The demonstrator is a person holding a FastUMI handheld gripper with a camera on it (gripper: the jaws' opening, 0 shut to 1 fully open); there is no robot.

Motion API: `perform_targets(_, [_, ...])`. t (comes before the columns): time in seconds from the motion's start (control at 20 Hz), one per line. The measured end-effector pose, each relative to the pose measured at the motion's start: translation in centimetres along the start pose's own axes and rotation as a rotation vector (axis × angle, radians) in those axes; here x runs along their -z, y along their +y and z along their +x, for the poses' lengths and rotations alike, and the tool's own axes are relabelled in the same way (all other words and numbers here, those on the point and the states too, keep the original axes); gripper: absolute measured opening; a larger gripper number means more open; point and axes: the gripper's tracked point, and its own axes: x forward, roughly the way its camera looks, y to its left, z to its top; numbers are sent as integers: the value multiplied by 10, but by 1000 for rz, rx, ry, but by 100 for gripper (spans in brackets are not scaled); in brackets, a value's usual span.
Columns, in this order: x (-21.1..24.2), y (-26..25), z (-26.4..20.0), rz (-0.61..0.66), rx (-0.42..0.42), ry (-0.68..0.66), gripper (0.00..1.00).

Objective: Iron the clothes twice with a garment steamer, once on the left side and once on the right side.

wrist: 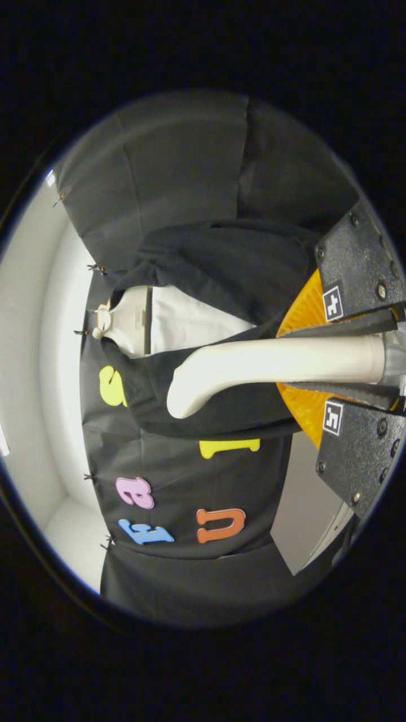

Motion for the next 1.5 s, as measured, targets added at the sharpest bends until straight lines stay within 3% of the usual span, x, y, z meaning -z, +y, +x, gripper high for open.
perform_targets(0.45, [46, -8, -6, -26, 18, 73, 38])
perform_targets(1.0, [137, -15, -6, -36, 44, 238, 38])
perform_targets(1.5, [167, -29, -6, -39, 73, 292, 38])
